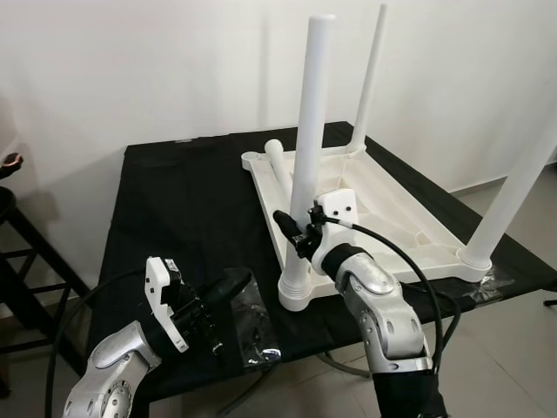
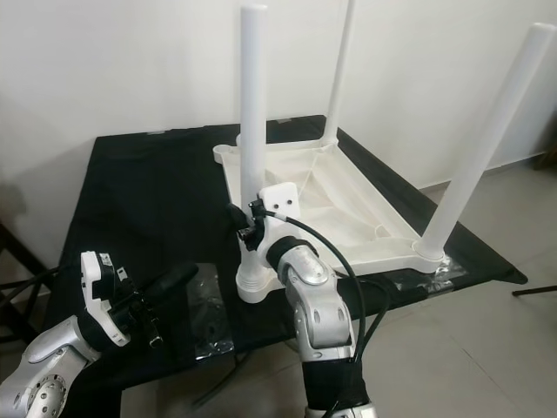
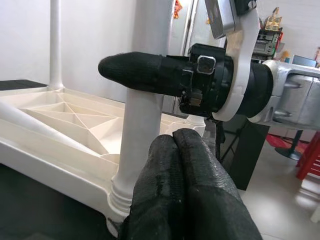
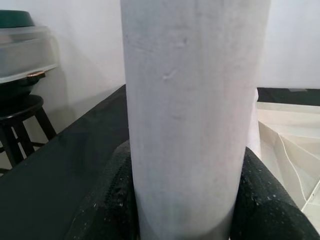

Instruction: Building children table

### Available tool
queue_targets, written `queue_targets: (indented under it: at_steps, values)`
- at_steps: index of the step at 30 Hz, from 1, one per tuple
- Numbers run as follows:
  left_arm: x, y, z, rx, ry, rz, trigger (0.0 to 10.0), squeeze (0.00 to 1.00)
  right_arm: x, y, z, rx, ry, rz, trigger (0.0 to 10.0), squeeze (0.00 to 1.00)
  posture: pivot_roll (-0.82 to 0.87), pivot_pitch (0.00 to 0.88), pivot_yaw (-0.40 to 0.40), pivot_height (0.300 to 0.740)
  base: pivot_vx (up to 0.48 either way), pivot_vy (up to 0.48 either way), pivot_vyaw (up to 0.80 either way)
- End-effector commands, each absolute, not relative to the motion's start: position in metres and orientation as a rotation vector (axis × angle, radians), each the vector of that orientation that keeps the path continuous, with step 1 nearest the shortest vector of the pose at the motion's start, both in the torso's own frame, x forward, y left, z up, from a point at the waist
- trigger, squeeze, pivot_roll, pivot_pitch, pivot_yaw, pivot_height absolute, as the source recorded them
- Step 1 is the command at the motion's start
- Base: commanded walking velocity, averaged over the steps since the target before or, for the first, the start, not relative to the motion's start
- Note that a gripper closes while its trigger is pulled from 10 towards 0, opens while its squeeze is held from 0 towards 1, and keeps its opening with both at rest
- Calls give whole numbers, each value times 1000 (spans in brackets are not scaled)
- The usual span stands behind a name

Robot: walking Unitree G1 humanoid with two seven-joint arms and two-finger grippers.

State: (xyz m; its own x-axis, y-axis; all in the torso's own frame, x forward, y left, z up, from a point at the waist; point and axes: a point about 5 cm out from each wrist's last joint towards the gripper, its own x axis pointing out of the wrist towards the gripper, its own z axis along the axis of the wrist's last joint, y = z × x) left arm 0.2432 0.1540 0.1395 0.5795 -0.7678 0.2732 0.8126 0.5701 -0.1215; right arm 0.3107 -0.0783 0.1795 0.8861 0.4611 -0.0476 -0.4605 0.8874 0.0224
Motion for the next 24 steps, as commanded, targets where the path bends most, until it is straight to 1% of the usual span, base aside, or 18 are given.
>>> queue_targets:
  at_steps: [1,2,5,6,7,8,9,10,11,12,13,14,17,22,24]
  values:
    - [243,157,137,-239,-188,-928,10000,0,308,-91,140,8,273,389,10000,0,26,0,-3,740,0,0,0]
    - [243,156,137,-239,-186,-931,10000,0,310,-90,145,21,260,398,10000,1000,24,0,-3,740,0,0,0]
    - [243,156,137,-240,-184,-935,10000,0,310,-90,151,36,242,405,10000,1000,24,0,-3,740,0,0,0]
    - [243,155,137,-240,-185,-936,10000,0,319,-87,167,34,175,566,10000,1000,26,0,-5,740,0,0,0]
    - [243,155,137,-240,-185,-936,10000,0,319,-87,167,34,175,566,10000,1000,26,0,-5,740,0,0,0]
    - [244,154,137,-241,-187,-936,10000,0,330,-89,187,9,110,784,10000,345,28,0,-6,740,0,0,0]
    - [244,154,137,-241,-187,-936,10000,0,330,-89,187,9,110,784,10000,345,28,0,-6,740,0,0,0]
    - [244,154,137,-242,-189,-934,10000,0,336,-97,190,-36,132,865,10000,345,28,0,-6,740,0,0,0]
    - [244,154,137,-242,-189,-934,10000,0,338,-99,189,-46,142,874,10000,345,28,0,-6,740,0,0,0]
    - [245,153,137,-242,-191,-932,10000,0,341,-102,187,-95,149,913,10000,0,36,0,-10,740,0,0,0]
    - [245,153,137,-242,-191,-932,10000,0,341,-102,187,-95,149,913,10000,0,36,0,-10,740,0,0,0]
    - [245,153,137,-242,-193,-928,10000,0,345,-110,185,-169,157,996,10000,0,40,0,-9,740,0,0,0]
    - [244,153,137,-242,-195,-926,10000,0,347,-114,186,-202,153,1042,10000,0,41,0,-11,740,0,0,0]
    - [244,153,137,-241,-193,-923,10000,0,358,-120,198,-187,146,1106,10000,0,47,0,-10,740,0,0,0]
    - [244,153,137,-241,-192,-923,10000,0,362,-122,206,-144,123,1140,10000,0,48,0,-8,740,0,0,0]
